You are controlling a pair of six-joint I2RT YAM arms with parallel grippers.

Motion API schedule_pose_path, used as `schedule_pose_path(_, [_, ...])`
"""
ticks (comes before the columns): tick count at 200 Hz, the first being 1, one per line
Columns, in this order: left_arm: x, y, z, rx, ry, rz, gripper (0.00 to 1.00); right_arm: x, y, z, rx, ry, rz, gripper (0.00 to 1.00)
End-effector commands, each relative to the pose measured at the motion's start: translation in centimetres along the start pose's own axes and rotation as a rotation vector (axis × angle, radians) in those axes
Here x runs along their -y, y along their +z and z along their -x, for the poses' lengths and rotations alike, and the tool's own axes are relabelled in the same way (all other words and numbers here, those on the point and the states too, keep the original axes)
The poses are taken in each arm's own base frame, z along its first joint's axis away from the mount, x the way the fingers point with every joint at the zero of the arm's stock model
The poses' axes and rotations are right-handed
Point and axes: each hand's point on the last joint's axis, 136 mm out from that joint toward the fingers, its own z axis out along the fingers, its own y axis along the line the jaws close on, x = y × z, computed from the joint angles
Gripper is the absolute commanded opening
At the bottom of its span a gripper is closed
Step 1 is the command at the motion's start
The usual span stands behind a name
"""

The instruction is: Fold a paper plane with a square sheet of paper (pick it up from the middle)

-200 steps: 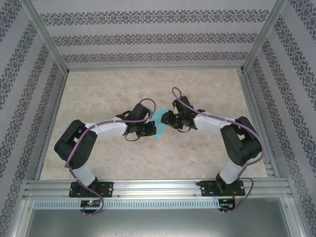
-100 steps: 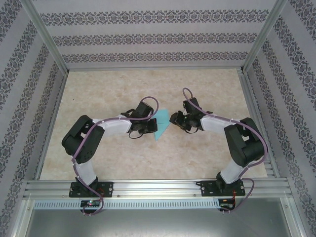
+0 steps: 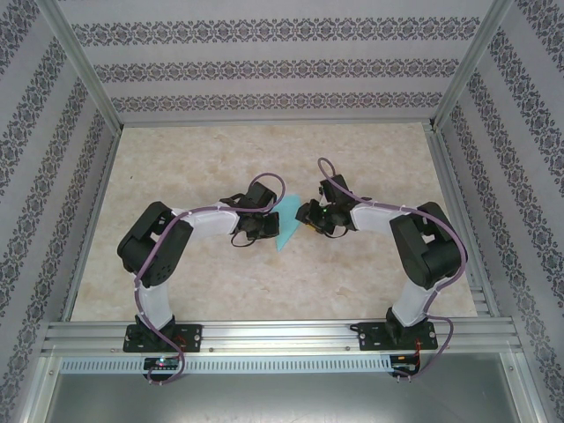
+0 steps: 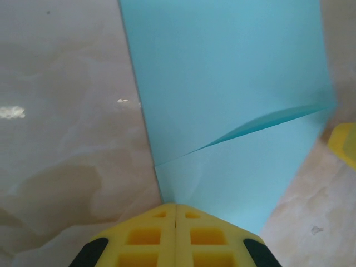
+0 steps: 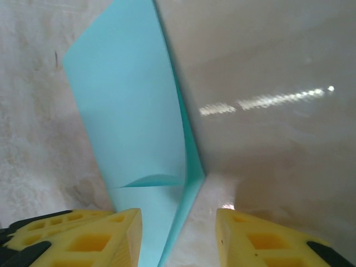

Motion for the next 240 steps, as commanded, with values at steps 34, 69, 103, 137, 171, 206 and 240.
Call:
schedule_pose_path(34, [-0.9, 0.6, -0.7, -0.028, -0.018, 0.046, 0.0, -1.4, 0.8, 0.4, -0.01, -0.005, 0.031, 0.38])
schedule_pose_path(69, [-1.0, 0.7, -0.8, -0.035, -0.021, 0.049, 0.0, -2.0, 1.2, 0.2, -0.028, -0.016, 0.053, 0.36])
schedule_pose_path(103, [-1.0, 0.8, -0.9, -0.037, -0.023, 0.044, 0.0, -2.3, 1.6, -0.1, -0.043, -0.025, 0.078, 0.31])
schedule_pose_path(137, [-1.0, 0.8, -0.9, -0.04, -0.024, 0.039, 0.0, -2.7, 1.7, -0.4, -0.045, -0.025, 0.117, 0.29])
schedule_pose_path(171, [-0.8, 0.6, -0.9, -0.04, -0.017, 0.027, 0.0, -2.5, 1.6, -0.6, -0.048, -0.017, 0.147, 0.25])
schedule_pose_path(206, [-0.6, 0.5, -0.9, -0.04, -0.016, 0.016, 0.0, -2.0, 1.6, -0.6, -0.048, -0.01, 0.149, 0.18])
schedule_pose_path(240, [0.0, -0.6, -0.4, -0.024, -0.006, 0.003, 0.02, -2.2, 1.2, -0.2, -0.027, -0.017, 0.155, 0.06])
